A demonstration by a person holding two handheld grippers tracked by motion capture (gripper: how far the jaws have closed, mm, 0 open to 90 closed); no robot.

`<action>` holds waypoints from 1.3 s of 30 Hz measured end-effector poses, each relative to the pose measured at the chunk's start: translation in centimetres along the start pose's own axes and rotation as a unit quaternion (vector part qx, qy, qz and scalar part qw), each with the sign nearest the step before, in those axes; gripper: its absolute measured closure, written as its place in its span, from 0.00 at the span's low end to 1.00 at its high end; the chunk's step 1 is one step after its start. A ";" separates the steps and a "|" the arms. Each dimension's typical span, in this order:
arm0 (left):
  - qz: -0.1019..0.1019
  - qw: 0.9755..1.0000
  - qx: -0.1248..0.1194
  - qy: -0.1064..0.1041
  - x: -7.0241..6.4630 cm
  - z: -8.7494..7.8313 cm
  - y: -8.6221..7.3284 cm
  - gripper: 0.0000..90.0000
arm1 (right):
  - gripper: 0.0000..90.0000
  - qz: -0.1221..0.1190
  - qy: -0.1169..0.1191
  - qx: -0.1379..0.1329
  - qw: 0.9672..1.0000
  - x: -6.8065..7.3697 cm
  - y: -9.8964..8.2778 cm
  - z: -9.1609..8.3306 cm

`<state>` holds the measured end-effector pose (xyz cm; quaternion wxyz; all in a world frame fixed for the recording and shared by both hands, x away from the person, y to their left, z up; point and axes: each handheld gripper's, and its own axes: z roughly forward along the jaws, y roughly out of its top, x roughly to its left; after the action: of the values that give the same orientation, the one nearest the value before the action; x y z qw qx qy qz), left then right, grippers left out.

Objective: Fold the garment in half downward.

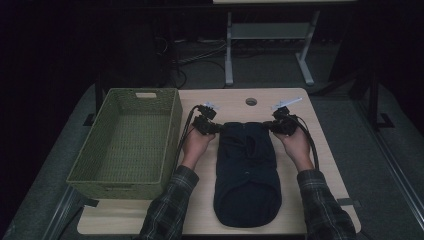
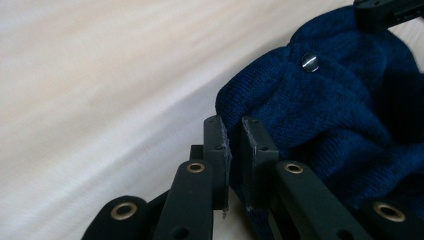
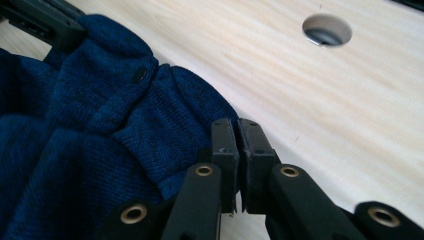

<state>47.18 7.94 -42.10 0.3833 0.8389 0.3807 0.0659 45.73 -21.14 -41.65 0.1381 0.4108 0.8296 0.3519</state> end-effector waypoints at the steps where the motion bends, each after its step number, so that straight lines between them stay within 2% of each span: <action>1: 0.002 1.000 -0.006 0.005 -0.1 -0.4 0.2 0.92 | 0.96 -0.007 -0.005 -0.006 1.000 0.1 0.4 -0.4; 4: 0.006 0.999 -0.027 0.016 -0.4 -1.4 0.9 0.92 | 0.96 -0.015 -0.009 -0.019 1.000 0.1 1.5 -1.3; 9: 0.014 0.998 -0.047 0.029 -0.6 -2.9 2.1 0.92 | 0.96 -0.025 -0.013 -0.044 0.999 0.4 2.9 -2.7; 11: 0.017 0.998 -0.058 0.036 -0.7 -3.5 2.6 0.92 | 0.96 -0.027 -0.017 -0.059 0.998 0.6 3.3 -3.4; 15: 0.033 0.996 -0.069 0.053 -1.2 -4.4 3.8 0.92 | 0.96 -0.036 -0.019 -0.070 0.997 0.8 4.1 -4.5; 19: 0.043 0.994 -0.081 0.053 -1.7 -5.2 4.5 0.92 | 0.96 -0.051 -0.028 -0.090 0.994 1.1 4.5 -5.8; 23: 0.060 0.993 -0.085 0.052 -2.6 -5.4 4.1 0.92 | 0.96 -0.057 -0.026 -0.090 0.994 1.4 3.9 -6.3; 28: 0.072 0.993 -0.083 0.036 -3.1 -5.7 2.8 0.92 | 0.96 -0.065 -0.017 -0.096 0.993 1.9 2.3 -6.5; 32: 0.085 0.993 -0.076 0.035 -3.5 -5.9 2.1 0.92 | 0.96 -0.075 -0.011 -0.095 0.993 2.7 1.2 -6.7; 39: 0.096 0.992 -0.073 0.035 -4.3 -6.3 1.1 0.91 | 0.96 -0.085 -0.010 -0.093 0.992 3.7 0.2 -7.1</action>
<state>42.26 8.21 -36.19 0.4221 0.8383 0.3058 0.1600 39.85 -21.49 -36.26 0.2138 0.3278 0.8236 0.4105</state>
